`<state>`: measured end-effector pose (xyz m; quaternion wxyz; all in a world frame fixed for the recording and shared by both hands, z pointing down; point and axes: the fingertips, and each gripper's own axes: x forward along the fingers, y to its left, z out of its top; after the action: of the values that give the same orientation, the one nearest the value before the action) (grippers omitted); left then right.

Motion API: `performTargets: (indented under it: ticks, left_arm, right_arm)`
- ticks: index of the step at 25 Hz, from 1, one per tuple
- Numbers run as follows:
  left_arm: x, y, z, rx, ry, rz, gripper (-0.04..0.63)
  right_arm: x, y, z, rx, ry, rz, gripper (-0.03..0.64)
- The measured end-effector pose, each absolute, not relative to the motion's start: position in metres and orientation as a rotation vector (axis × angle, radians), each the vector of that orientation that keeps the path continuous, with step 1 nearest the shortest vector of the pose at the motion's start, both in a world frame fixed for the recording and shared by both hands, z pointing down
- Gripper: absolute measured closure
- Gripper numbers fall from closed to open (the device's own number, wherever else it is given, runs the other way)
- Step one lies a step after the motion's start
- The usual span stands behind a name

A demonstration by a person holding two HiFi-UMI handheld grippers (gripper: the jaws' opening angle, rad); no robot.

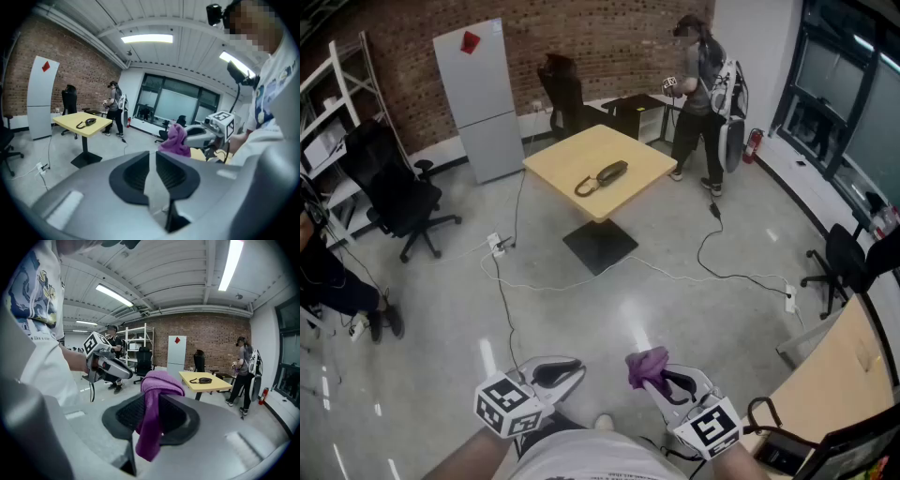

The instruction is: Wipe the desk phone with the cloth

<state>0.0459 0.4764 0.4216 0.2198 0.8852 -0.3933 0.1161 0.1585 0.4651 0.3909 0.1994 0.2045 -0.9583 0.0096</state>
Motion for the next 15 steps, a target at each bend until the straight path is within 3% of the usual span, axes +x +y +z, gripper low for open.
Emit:
performTargets:
  ticks: [15]
  left_arm:
    - [0.045,0.466,0.427,2.415,-1.107,0.334,0.543]
  right_arm:
    - [0.156,0.452,0.398,0.555,-2.686,0.049,0.525]
